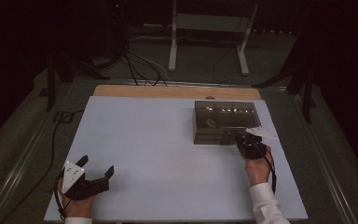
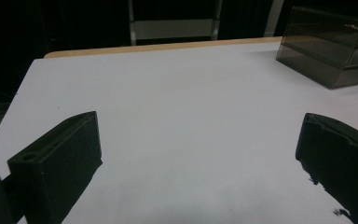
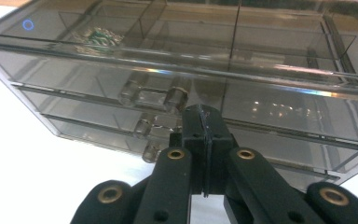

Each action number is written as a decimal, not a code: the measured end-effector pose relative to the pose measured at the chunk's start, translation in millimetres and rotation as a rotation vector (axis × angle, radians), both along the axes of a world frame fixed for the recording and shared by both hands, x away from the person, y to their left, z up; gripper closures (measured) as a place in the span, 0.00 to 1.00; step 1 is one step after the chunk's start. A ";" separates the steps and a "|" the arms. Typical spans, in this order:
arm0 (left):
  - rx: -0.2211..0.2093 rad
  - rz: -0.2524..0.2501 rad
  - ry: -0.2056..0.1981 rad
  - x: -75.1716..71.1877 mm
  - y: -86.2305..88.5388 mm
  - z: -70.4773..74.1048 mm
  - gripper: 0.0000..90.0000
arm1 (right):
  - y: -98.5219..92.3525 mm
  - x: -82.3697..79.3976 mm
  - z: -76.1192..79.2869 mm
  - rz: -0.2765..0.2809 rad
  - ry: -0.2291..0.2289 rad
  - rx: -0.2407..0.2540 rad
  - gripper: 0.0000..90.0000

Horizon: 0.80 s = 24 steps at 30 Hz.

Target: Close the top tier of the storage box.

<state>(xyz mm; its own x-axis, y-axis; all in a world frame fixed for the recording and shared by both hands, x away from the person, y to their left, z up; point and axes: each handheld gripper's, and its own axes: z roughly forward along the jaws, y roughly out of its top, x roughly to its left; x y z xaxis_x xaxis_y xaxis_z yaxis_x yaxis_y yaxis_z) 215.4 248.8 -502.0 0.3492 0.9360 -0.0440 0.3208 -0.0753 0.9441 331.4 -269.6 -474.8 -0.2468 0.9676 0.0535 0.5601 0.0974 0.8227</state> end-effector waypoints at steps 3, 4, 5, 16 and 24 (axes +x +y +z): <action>0.001 0.000 0.000 0.0 -0.2 0.0 0.01 | -0.3 -2.7 2.8 0.006 -0.010 0.003 0.99; 0.001 0.000 0.000 0.0 -0.3 0.0 0.01 | -0.2 -3.5 3.5 0.006 -0.012 0.005 0.98; 0.002 -0.001 0.000 0.1 -0.2 0.0 0.01 | -0.2 -4.3 4.0 0.011 -0.013 0.005 0.97; 0.001 0.000 0.000 0.2 -0.2 -0.1 0.01 | 1.1 -12.6 5.7 0.030 -0.019 0.038 0.55; 0.003 -0.001 0.001 0.4 -0.3 -0.2 0.01 | 2.1 -19.2 5.1 0.020 -0.024 0.061 0.17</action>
